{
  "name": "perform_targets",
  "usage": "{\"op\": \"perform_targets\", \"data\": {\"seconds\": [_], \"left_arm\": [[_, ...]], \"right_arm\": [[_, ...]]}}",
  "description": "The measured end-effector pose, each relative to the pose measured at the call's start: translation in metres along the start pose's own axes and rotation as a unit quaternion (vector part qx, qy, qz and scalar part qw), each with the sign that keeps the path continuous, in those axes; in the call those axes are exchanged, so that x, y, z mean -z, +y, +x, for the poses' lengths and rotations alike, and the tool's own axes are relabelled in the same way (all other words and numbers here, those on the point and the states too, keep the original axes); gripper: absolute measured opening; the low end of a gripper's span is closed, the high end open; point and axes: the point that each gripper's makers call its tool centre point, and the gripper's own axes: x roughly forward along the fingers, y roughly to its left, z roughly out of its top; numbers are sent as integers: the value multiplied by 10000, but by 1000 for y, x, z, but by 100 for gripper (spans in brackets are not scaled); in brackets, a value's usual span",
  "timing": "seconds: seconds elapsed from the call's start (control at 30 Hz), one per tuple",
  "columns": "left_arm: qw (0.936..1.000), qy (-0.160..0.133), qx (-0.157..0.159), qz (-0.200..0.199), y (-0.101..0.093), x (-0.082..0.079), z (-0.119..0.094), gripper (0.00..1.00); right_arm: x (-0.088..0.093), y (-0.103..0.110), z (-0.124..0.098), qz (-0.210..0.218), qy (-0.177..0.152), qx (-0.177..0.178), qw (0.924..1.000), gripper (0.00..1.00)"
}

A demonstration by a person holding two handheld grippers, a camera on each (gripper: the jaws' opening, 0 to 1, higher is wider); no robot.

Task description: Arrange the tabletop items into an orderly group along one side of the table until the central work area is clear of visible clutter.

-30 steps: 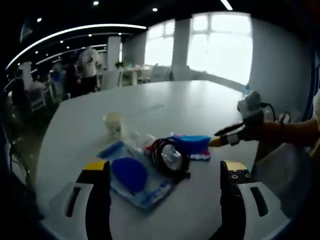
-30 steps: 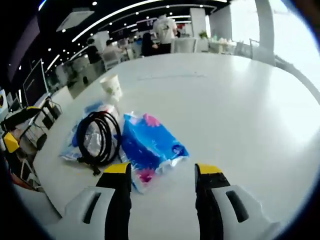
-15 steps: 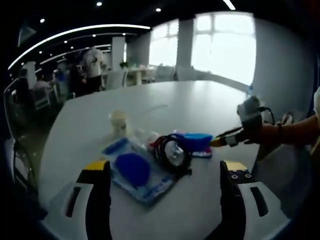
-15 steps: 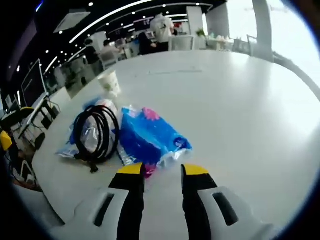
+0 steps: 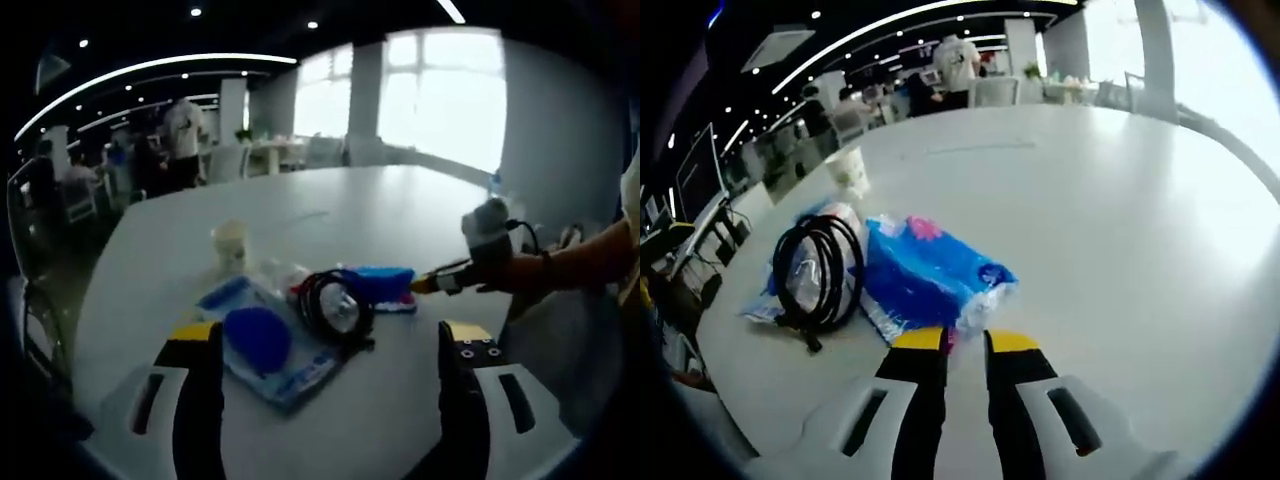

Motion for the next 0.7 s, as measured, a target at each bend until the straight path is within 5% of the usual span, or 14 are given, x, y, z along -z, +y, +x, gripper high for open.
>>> {"op": "perform_targets", "data": {"seconds": [0.2,0.7], "left_arm": [[10000,43,-25,3,-2,3,-1,85],[9988,-229,-149,-399,2,1,-4,81]], "right_arm": [[-4,-9,6,219,27,100,9997,3],[-8,-20,2,558,300,12,9980,1]]}}
